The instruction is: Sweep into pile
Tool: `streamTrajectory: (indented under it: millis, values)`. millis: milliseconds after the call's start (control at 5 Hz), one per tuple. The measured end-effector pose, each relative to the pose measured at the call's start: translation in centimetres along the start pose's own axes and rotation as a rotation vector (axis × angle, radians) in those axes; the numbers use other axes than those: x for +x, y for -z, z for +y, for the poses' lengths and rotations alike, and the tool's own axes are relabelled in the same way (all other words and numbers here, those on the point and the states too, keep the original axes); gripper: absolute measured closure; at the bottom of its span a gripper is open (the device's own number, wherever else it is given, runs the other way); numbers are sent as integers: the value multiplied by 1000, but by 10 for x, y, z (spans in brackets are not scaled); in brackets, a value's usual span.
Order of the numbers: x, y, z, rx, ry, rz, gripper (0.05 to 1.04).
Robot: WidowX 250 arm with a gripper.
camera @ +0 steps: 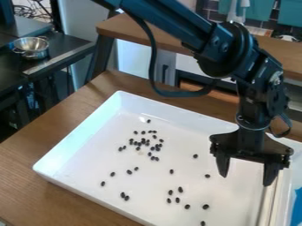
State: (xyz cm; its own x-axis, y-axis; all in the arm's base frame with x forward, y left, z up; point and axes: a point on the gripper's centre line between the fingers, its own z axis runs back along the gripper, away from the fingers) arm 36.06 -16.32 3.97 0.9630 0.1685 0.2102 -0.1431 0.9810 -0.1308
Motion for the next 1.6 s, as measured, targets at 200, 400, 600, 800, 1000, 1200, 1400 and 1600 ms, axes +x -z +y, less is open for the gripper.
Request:
streamTrajectory:
  millis: [200,400,600,800,1000,1200,1400,1600]
  values:
    - [-7,14,4,21,-5,34,83]
    - [-8,18,0,-3,-30,10,83]
    - [-11,18,-15,-38,-26,-15,83]
    - [-12,18,-20,-51,-33,-20,83]
    - [-17,18,-37,-50,-16,-13,83]
    - [-18,28,-46,-30,-20,-6,87]
    - [-15,42,-44,8,-34,9,144]
    - [-18,49,-41,27,-21,21,409]
